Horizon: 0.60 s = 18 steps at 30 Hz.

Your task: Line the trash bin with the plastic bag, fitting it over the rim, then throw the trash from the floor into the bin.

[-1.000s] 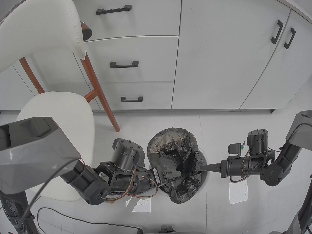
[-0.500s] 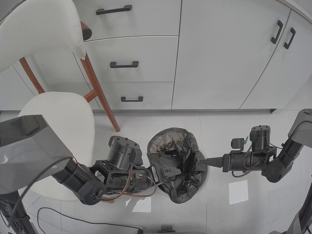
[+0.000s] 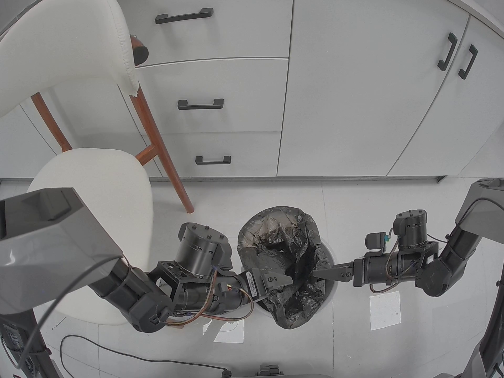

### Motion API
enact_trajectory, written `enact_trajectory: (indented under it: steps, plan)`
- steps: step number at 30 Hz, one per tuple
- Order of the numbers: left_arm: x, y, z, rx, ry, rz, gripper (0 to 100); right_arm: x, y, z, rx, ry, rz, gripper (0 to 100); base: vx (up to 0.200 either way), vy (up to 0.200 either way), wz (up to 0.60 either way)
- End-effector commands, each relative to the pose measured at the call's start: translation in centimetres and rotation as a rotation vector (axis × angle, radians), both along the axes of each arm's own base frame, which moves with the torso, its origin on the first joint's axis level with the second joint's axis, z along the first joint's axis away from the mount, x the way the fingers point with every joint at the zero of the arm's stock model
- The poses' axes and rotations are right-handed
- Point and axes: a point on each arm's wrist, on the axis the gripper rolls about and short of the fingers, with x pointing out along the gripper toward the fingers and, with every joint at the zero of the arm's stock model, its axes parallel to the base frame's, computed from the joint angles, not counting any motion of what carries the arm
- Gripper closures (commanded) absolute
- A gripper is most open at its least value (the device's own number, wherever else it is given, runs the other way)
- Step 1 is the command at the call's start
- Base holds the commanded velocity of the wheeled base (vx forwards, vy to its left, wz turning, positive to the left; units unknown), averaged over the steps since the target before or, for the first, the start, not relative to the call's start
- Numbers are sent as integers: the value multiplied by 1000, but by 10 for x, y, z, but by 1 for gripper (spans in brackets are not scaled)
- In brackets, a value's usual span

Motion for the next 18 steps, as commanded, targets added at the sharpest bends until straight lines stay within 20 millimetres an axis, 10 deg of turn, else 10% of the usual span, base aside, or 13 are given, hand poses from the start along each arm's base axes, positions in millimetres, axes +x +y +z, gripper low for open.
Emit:
enact_trajectory:
  steps: [1,18]
  plan:
    - [-1,0,0,0,-1,-3,0,7,4,-14,-11,17,9,0,0,0,0]
    - [-1,0,3,-4,-5,-4,0,29,-1,-34,-30,27,-10,0,0,0,0]
